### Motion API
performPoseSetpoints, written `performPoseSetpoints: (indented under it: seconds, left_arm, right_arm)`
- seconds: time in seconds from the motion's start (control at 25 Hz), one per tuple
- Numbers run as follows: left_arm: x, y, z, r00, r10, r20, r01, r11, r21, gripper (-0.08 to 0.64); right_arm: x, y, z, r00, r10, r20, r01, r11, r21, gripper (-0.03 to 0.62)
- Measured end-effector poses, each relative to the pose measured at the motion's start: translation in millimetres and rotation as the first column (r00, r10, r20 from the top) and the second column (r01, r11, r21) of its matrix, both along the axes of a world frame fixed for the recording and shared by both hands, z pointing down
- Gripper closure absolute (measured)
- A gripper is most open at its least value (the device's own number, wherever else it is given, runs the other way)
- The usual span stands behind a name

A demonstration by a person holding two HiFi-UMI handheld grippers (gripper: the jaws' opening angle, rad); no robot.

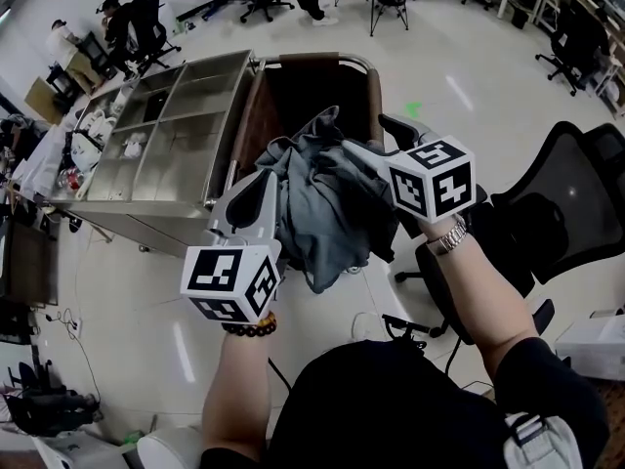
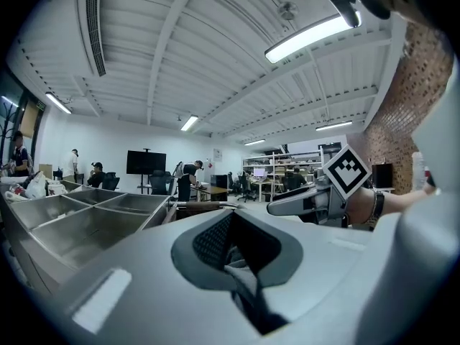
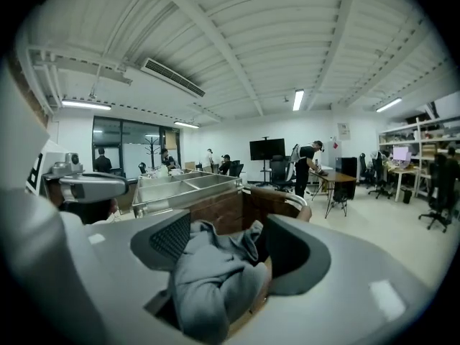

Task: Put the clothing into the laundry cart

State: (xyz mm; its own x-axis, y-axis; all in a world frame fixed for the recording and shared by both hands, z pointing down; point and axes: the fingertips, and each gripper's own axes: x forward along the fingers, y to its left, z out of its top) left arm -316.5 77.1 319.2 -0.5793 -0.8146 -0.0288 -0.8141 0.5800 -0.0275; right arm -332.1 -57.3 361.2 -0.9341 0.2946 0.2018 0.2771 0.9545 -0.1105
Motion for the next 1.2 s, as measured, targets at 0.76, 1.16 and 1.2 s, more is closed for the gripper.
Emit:
performPoseSetpoints:
  seconds: [0.76,1.16,1.2]
  left_arm:
    - [55,44,-16,0.998,0.048,0.029,-0.048,0.999,0.009,0.558]
    - [108,90,-13,0.994,0.105,0.035,-0.106,0.994,0.017,0.558]
    - [113,94,-12,0.993,0.109,0.037,-0.110,0.994,0.017,0.558]
  right_arm:
    - [76,89,-46,0.990,-0.041,0.136,0.035,0.998,0.045,0.305]
    - [136,156,-42,0.988,-0.022,0.151,0.008,0.996,0.087,0.334]
    - [141,162,-41,0.988,-0.019,0.154,0.005,0.996,0.091,0.337]
